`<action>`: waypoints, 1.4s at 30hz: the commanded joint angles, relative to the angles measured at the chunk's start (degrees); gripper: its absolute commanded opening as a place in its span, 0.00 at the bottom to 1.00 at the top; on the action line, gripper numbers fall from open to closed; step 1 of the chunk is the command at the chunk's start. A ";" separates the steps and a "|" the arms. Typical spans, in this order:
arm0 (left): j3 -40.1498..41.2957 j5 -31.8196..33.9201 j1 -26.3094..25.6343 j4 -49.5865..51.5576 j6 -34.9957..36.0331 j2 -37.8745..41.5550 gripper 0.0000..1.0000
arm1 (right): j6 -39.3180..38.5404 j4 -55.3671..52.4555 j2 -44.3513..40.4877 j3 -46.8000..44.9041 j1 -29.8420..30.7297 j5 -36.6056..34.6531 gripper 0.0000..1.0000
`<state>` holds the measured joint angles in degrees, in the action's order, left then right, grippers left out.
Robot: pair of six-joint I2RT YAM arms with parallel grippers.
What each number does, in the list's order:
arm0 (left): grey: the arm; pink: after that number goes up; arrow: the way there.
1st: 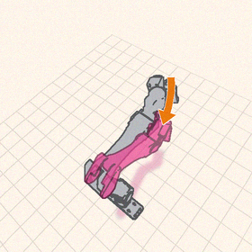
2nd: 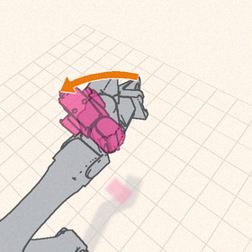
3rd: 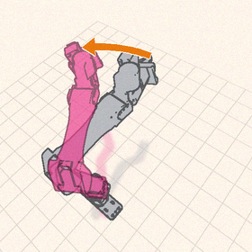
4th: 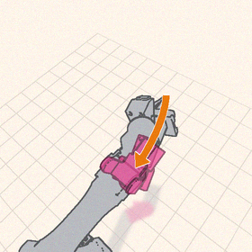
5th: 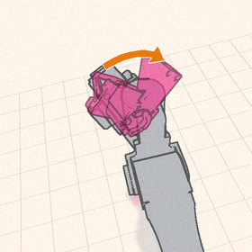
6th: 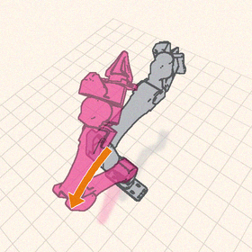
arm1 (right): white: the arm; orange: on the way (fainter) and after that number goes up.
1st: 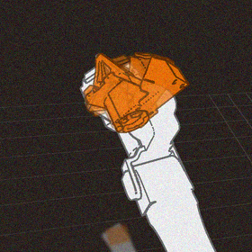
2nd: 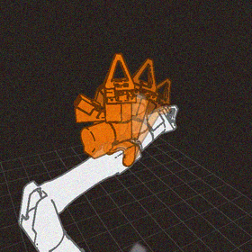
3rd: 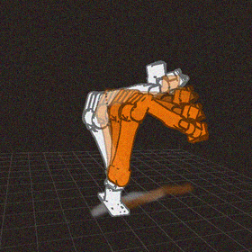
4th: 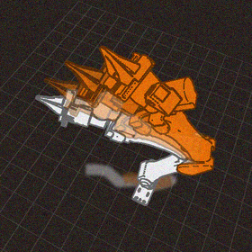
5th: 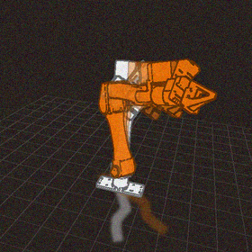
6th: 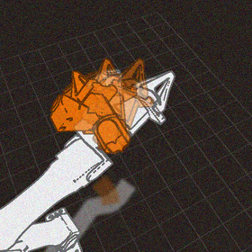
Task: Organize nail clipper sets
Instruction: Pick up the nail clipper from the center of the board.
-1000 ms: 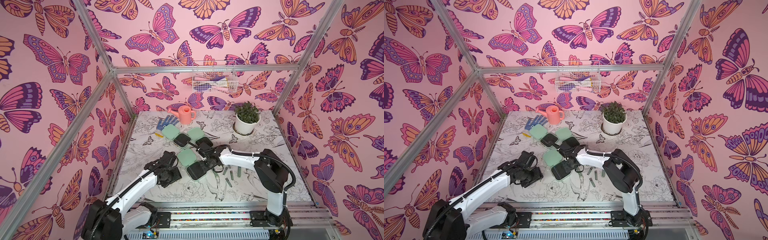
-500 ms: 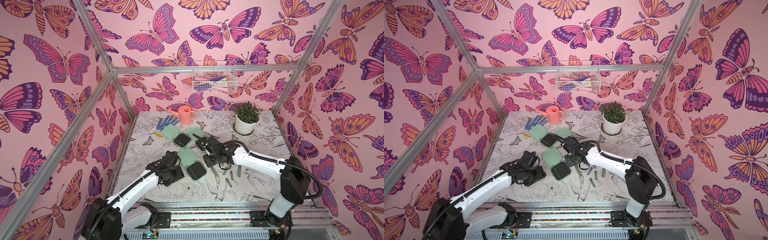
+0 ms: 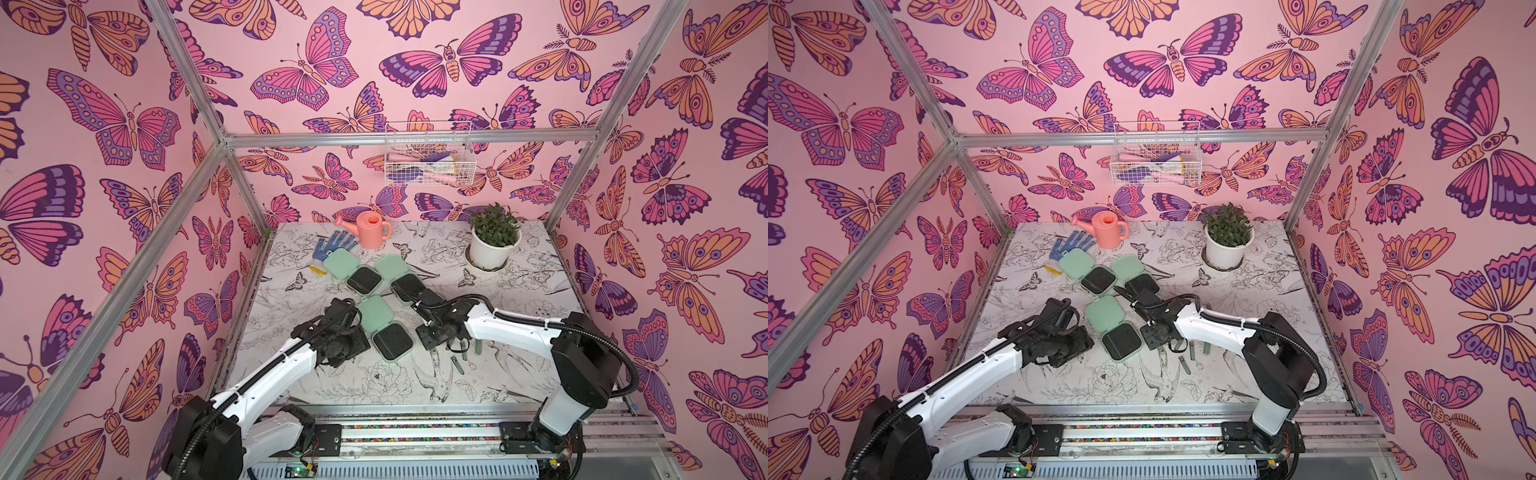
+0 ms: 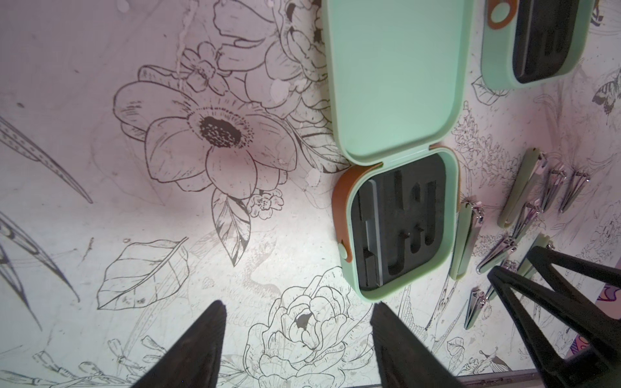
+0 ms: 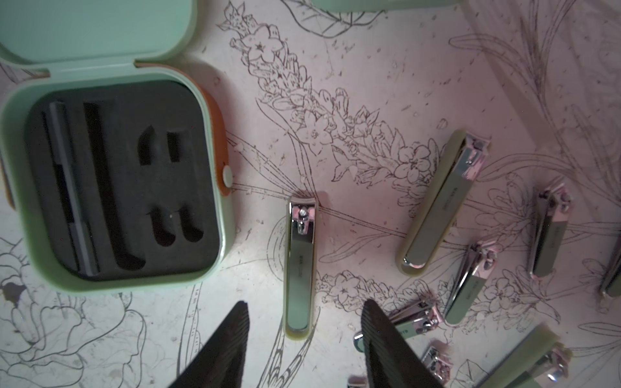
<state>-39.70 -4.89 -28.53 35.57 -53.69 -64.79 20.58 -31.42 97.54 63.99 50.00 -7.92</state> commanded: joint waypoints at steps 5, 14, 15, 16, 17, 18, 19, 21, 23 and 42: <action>-1.52 0.19 -0.29 0.57 -2.29 -1.94 0.65 | -0.18 2.81 3.46 1.56 -0.25 -1.55 0.55; -1.90 -0.21 -0.29 0.41 -1.79 -2.25 0.63 | -0.07 2.86 7.16 2.56 -0.25 -2.19 0.48; -1.86 -0.21 -0.24 0.42 -1.82 -2.27 0.63 | 0.01 2.90 7.40 2.57 -0.32 -2.39 0.47; -1.93 -0.21 -0.29 0.45 -1.76 -2.22 0.63 | 0.03 2.91 7.65 2.62 -0.25 -2.52 0.45; -1.90 -0.28 -0.22 0.38 -1.68 -2.24 0.63 | 0.08 2.91 7.74 2.55 -0.25 -2.62 0.45; -1.92 -0.30 -0.21 0.46 -1.61 -2.25 0.63 | 0.08 2.97 7.92 2.55 -0.25 -2.74 0.44; -2.00 -0.34 -0.21 0.40 -1.59 -2.26 0.63 | -0.01 3.03 8.01 2.59 -0.30 -2.72 0.44; -1.94 -0.39 -0.21 0.42 -1.50 -2.19 0.63 | 0.06 3.24 8.28 2.71 -0.38 -2.54 0.44; -1.88 -0.38 -0.21 0.46 -1.50 -2.23 0.63 | -0.04 3.38 8.68 2.77 -0.47 -2.06 0.42; -1.18 -0.83 -0.04 0.38 -0.99 -1.57 0.62 | -0.01 0.21 5.26 3.56 -0.61 -0.07 0.05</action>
<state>-40.60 -5.17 -28.53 34.52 -53.28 -66.89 20.75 -28.47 105.73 65.58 49.58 -8.47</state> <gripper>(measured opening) 0.621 0.171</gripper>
